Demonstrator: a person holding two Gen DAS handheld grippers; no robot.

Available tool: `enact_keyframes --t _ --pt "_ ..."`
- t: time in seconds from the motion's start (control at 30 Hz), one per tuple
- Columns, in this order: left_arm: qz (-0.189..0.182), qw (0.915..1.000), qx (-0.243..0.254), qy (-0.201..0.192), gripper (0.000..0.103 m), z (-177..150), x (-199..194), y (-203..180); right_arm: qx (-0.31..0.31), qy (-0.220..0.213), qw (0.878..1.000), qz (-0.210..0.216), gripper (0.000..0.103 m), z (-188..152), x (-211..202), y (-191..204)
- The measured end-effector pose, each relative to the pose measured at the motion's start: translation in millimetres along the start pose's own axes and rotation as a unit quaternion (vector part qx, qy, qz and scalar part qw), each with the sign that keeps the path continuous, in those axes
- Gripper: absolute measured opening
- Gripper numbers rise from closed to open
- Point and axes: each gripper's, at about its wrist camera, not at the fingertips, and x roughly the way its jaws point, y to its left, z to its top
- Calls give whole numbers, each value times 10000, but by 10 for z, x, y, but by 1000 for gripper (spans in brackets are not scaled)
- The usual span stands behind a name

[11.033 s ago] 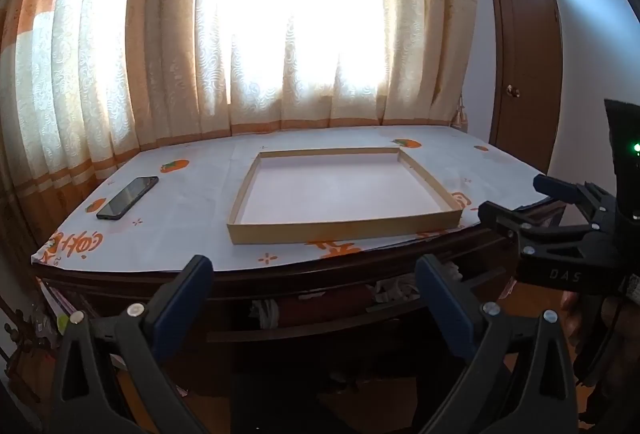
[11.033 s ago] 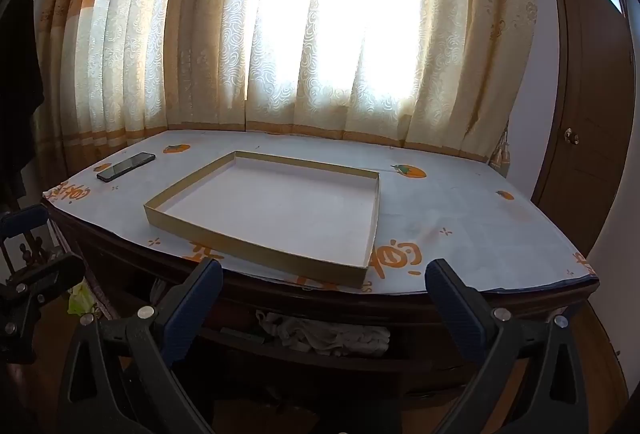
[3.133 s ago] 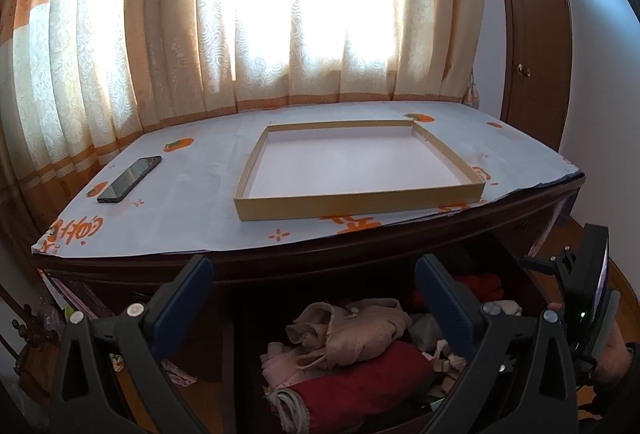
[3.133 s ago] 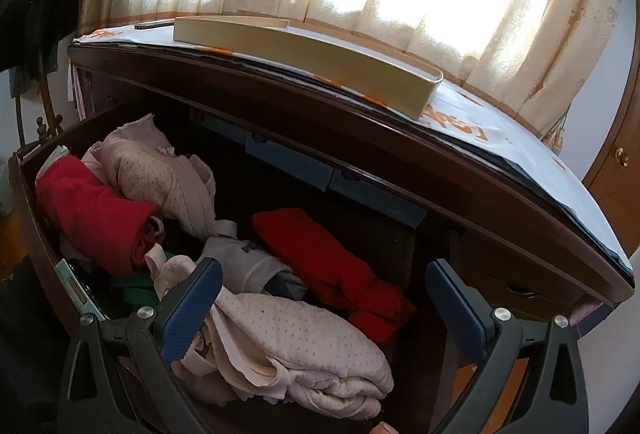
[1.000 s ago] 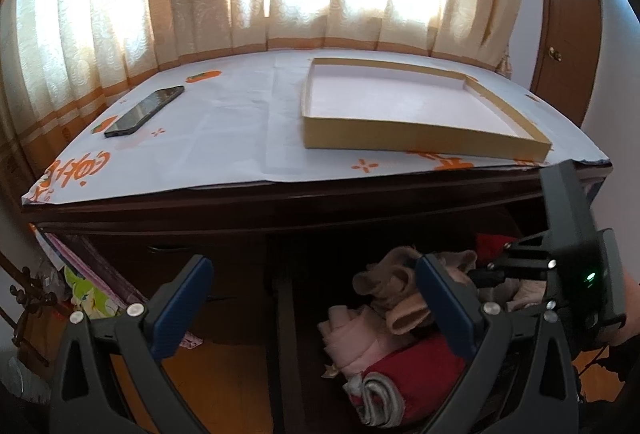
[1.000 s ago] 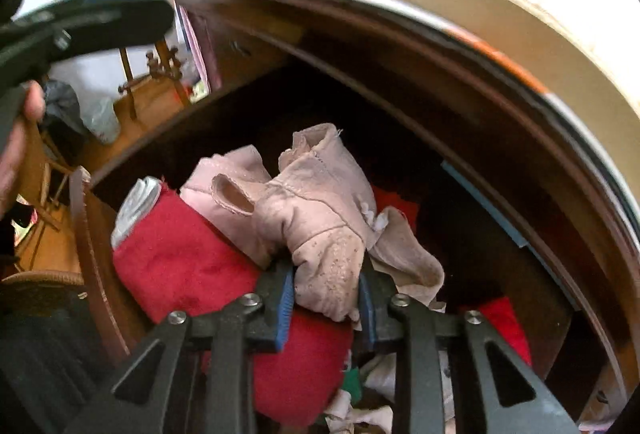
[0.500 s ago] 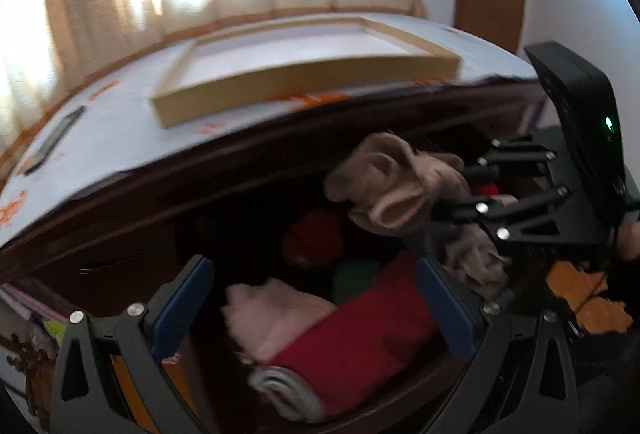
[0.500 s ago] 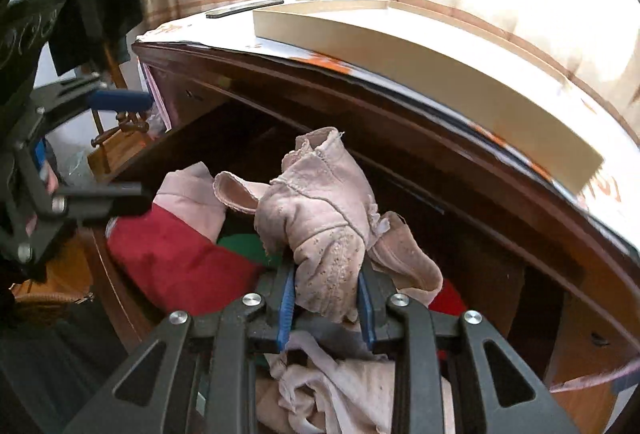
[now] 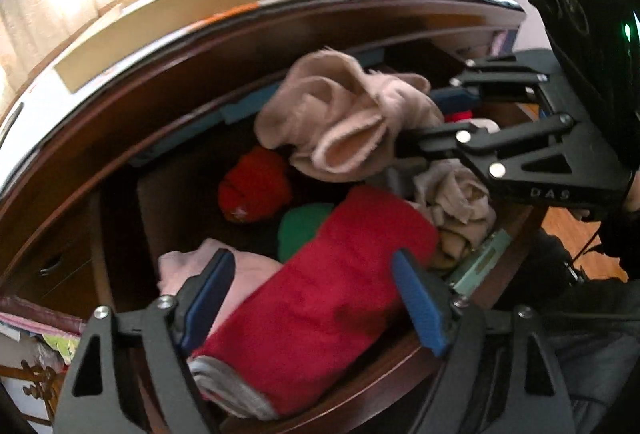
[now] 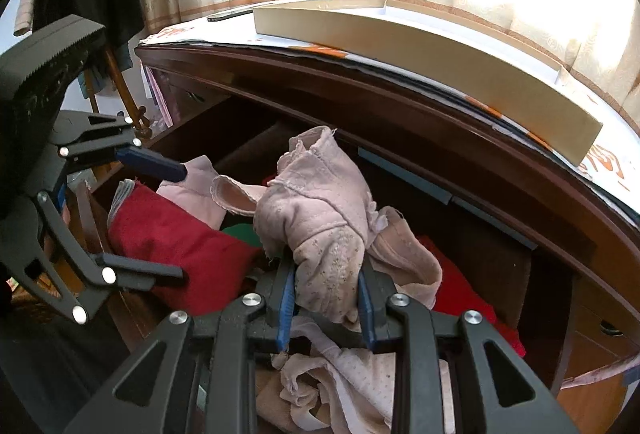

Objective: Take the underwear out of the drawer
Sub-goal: 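Grasp the red underwear with the left tool while the right tool holds the pink one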

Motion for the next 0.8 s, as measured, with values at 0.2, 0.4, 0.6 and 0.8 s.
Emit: enact_keyframes --t 0.2,0.4,0.6,0.8 --pt "-257 9995 -77 191 79 -3 103 -12 57 -43 10000 7 29 -8 -27 -28" --pt "-555 9979 -239 236 64 -40 91 8 27 -44 10000 -23 29 -7 -26 -18" --pt "-697 9972 -250 117 29 -78 -26 -12 69 -120 9999 -44 29 -20 -57 -11" --pt "-553 9978 -370 -79 16 -105 -186 -23 122 -169 9998 -41 29 -38 -75 -15"
